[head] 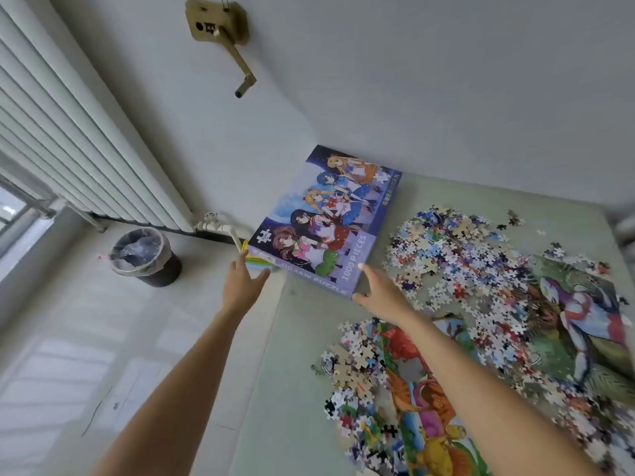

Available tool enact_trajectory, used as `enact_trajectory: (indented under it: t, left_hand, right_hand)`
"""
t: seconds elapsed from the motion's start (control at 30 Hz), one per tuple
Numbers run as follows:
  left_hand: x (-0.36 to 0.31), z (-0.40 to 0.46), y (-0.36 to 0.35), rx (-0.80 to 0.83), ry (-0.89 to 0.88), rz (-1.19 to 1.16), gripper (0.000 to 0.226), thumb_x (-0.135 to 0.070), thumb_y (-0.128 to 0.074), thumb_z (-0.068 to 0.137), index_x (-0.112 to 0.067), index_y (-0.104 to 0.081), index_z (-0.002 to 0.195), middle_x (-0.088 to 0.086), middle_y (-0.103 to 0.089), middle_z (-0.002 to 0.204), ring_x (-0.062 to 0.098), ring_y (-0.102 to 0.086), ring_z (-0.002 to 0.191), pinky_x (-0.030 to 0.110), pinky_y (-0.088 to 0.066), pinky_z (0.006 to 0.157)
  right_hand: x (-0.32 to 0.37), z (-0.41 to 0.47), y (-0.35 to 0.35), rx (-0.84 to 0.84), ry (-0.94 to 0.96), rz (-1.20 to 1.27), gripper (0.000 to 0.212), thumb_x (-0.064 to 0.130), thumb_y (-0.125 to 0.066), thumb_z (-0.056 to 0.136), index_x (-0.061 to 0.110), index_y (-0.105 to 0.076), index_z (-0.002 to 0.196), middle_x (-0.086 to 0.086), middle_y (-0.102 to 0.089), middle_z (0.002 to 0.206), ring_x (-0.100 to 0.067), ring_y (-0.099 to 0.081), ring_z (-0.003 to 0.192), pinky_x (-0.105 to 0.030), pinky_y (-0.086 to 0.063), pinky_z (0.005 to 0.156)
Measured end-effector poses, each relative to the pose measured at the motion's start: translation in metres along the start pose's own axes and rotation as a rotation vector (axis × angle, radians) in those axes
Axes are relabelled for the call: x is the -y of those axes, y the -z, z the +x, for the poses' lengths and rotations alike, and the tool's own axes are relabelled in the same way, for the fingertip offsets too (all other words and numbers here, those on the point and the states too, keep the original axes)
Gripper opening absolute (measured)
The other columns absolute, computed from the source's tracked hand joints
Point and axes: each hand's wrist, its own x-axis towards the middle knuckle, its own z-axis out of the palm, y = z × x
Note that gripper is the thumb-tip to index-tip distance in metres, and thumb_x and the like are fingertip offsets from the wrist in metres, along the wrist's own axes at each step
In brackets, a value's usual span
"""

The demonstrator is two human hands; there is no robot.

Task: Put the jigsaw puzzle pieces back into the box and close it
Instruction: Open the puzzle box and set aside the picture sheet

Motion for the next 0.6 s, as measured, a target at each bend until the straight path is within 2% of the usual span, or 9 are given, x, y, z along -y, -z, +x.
enact_trajectory:
  t: [0.1, 0.17, 0.23, 0.3, 0.37, 0.5, 0.6]
  left_hand:
    - [0.001, 0.024, -0.003, -0.012, 0.105, -0.164, 0.076, -0.031, -0.064, 0.086, -0.015, -0.021, 0.147, 0.013, -0.032, 0.145, 0.031, -0.045, 0.124, 0.043, -0.038, 0.103]
    - [0.002, 0.040, -0.005, 0.021, 0.120, -0.262, 0.077, -0.028, -0.064, 0.086, -0.016, -0.020, 0.147, 0.008, -0.032, 0.146, 0.026, -0.040, 0.129, 0.044, -0.035, 0.106]
    - [0.003, 0.055, -0.005, 0.087, 0.134, -0.333, 0.071, -0.028, -0.065, 0.084, -0.016, -0.029, 0.144, 0.000, -0.040, 0.140, 0.021, -0.042, 0.126, 0.040, -0.036, 0.104]
    - [0.009, 0.065, -0.006, 0.138, 0.151, -0.367, 0.067, -0.036, -0.066, 0.077, -0.022, -0.040, 0.137, 0.005, -0.051, 0.135, 0.022, -0.049, 0.121, 0.038, -0.039, 0.099]
    - [0.011, 0.065, -0.005, 0.118, 0.148, -0.414, 0.058, -0.031, -0.067, 0.077, -0.024, -0.046, 0.131, 0.005, -0.055, 0.129, 0.021, -0.052, 0.118, 0.037, -0.040, 0.099]
    - [-0.002, 0.043, 0.005, 0.046, 0.026, -0.530, 0.056, -0.025, -0.069, 0.071, -0.030, -0.050, 0.124, 0.004, -0.058, 0.122, 0.015, -0.054, 0.111, 0.031, -0.044, 0.095]
    - [-0.020, 0.020, 0.012, -0.047, -0.143, -0.558, 0.060, -0.005, -0.072, 0.077, -0.021, -0.045, 0.128, 0.005, -0.050, 0.124, 0.000, -0.055, 0.100, 0.011, -0.045, 0.080]
  right_hand:
    - [0.000, 0.017, -0.009, 0.010, -0.096, 0.088, 0.074, 0.024, -0.059, 0.090, 0.020, -0.013, 0.147, -0.009, -0.026, 0.151, -0.029, -0.036, 0.132, -0.039, -0.039, 0.100]
    - [-0.001, 0.024, -0.015, 0.030, -0.135, 0.118, 0.079, 0.025, -0.061, 0.089, 0.022, -0.008, 0.148, -0.010, -0.025, 0.151, -0.031, -0.036, 0.132, -0.040, -0.040, 0.099]
    - [-0.003, 0.032, -0.019, 0.047, -0.156, 0.165, 0.084, 0.027, -0.062, 0.088, 0.022, -0.004, 0.149, -0.009, -0.023, 0.152, -0.030, -0.033, 0.134, -0.038, -0.037, 0.101]
    - [-0.002, 0.035, -0.020, 0.047, -0.145, 0.208, 0.088, 0.027, -0.065, 0.086, 0.024, -0.003, 0.148, -0.007, -0.019, 0.154, -0.027, -0.027, 0.138, -0.037, -0.033, 0.104]
    - [-0.003, 0.034, -0.021, 0.021, -0.130, 0.233, 0.092, 0.028, -0.068, 0.084, 0.026, -0.002, 0.148, -0.007, -0.018, 0.154, -0.026, -0.026, 0.138, -0.036, -0.032, 0.104]
    - [-0.003, 0.016, -0.015, -0.183, -0.063, 0.203, 0.092, 0.028, -0.072, 0.080, 0.025, -0.009, 0.148, -0.008, -0.023, 0.151, -0.027, -0.032, 0.134, -0.034, -0.038, 0.098]
    - [-0.004, 0.000, -0.003, -0.379, 0.024, 0.065, 0.092, 0.029, -0.074, 0.077, 0.026, -0.014, 0.147, -0.012, -0.024, 0.149, -0.031, -0.027, 0.134, -0.040, -0.037, 0.099]
